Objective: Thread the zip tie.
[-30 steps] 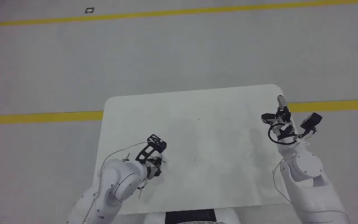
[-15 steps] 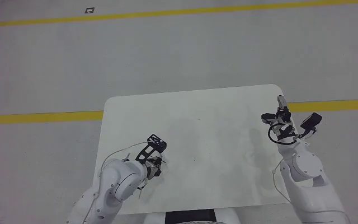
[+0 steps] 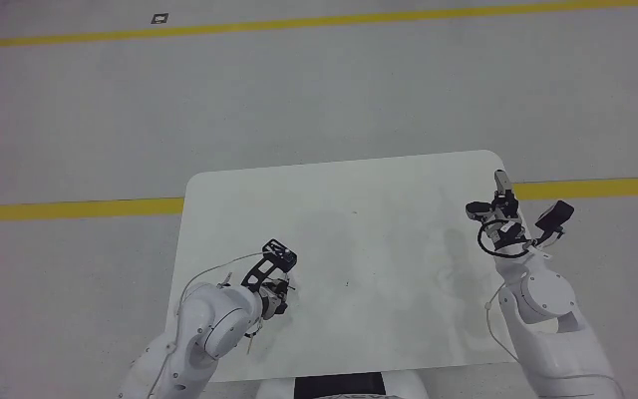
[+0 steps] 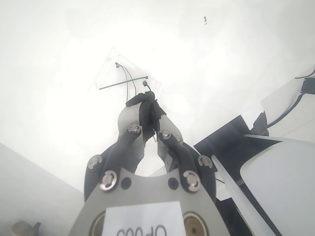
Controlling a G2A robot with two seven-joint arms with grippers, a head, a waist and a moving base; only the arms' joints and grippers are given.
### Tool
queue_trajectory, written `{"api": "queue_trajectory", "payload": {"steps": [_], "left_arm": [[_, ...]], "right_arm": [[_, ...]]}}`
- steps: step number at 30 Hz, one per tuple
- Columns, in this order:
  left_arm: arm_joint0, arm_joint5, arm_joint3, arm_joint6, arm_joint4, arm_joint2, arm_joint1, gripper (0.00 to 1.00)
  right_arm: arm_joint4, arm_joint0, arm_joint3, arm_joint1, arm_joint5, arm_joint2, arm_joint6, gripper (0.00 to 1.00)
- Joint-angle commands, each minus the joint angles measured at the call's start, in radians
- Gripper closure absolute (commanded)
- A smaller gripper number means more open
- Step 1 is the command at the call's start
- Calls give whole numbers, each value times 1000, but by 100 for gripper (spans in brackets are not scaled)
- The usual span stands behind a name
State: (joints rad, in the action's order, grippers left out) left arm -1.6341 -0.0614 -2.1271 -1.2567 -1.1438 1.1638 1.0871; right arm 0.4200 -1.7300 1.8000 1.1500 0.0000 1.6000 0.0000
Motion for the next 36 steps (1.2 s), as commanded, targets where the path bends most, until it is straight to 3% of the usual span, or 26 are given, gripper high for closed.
{"api": "queue_trajectory", "payload": {"steps": [1, 7, 10, 12, 17, 18, 25, 34, 36], "left_arm": [[0, 0, 0, 0, 0, 0, 0, 100], [0, -2, 11, 18, 12, -1, 0, 100], [23, -47, 44, 14, 98, 33, -4, 100], [29, -101, 55, 5, 184, 79, -10, 100], [9, -264, 87, -26, 349, 197, -33, 100], [6, -279, 93, -34, 369, 214, -38, 100], [10, -279, 56, -48, 470, 231, -98, 100], [33, -279, 49, 22, 533, 180, -191, 100], [36, -279, 51, 30, 537, 178, -197, 100]], "right_arm": [[0, 0, 0, 0, 0, 0, 0, 0], [0, 0, 0, 0, 0, 0, 0, 0], [0, 0, 0, 0, 0, 0, 0, 0], [0, 0, 0, 0, 0, 0, 0, 0], [0, 0, 0, 0, 0, 0, 0, 0], [0, 0, 0, 0, 0, 0, 0, 0], [0, 0, 0, 0, 0, 0, 0, 0], [0, 0, 0, 0, 0, 0, 0, 0], [0, 0, 0, 0, 0, 0, 0, 0]]}}
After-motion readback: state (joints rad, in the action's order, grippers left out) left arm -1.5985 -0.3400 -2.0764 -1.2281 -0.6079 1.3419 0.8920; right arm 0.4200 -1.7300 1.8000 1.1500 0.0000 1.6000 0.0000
